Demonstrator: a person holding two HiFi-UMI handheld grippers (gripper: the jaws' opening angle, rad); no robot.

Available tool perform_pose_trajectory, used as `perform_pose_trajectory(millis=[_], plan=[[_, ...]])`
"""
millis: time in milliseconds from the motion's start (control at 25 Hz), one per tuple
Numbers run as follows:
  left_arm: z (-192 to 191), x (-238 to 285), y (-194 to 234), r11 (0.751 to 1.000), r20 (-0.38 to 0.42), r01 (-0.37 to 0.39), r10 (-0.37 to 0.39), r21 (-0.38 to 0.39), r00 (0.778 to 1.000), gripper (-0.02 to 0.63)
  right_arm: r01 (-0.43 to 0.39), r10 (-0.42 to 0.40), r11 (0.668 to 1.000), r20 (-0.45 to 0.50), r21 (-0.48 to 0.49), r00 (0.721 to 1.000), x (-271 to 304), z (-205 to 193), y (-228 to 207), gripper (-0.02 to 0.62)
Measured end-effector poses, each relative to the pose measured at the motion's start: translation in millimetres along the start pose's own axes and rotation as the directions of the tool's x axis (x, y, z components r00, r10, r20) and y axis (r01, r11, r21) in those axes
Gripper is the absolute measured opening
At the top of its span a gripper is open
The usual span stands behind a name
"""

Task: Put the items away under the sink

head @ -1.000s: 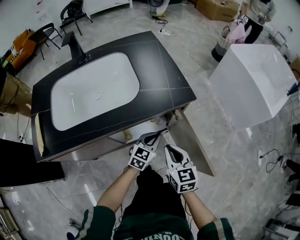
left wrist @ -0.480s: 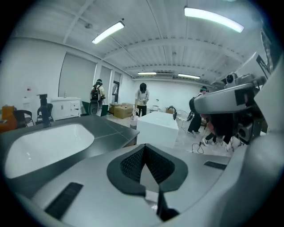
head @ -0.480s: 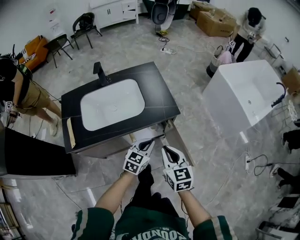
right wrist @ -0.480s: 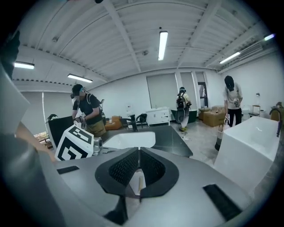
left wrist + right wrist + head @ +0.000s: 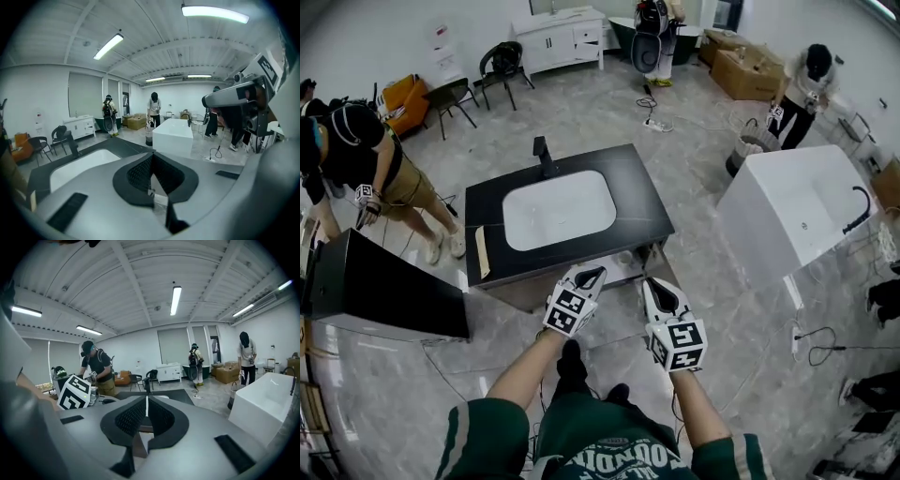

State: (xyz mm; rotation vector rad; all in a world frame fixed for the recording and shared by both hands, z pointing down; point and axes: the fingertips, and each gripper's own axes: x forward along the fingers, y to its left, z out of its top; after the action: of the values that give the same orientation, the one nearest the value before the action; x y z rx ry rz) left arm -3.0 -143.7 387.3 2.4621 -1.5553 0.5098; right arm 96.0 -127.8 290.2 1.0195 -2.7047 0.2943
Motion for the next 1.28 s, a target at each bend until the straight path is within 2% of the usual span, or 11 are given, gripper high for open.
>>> perform_pose_trajectory(millis=[160,440,840,1000,1160,1280], plan=[[-6,-28,35,0.999,0.02,-0.033,0.033,-0.015,0.999,0.011,-0.019,0.019,1.0,-0.001,-0.025,1.0,22,8,32,0.044],[-19,-77,123,0.997,0.04,-0.077,0.077,-0.013,0.996,0.011,-0.1,0.1,0.995,-0.005,-0.029,0.995,106,25,115,0.044],[-72,-158,252,0.973,0.017,-0.2,0.203,-0.117,0.979,0.011,-0.226,0.224,0.972,-0.049,-0.061,0.973,206,36,225,0.043],[-108,-172,293,0.951,-0.021,-0.264,0.265,-0.161,0.964,0.011,-0.252,0.247,0.965,-0.071,-0.068,0.966,233,28,241,0.044],[-150,-178,321,0.933,-0.056,-0.276,0.27,-0.233,0.961,0.012,-0.262,0.253,0.962,-0.103,-0.08,0.962,250,18,246,0.044],[-169,-193,347,0.918,-0.083,-0.306,0.294,-0.251,0.952,0.014,-0.252,0.24,0.965,-0.129,-0.079,0.962,261,18,254,0.044]])
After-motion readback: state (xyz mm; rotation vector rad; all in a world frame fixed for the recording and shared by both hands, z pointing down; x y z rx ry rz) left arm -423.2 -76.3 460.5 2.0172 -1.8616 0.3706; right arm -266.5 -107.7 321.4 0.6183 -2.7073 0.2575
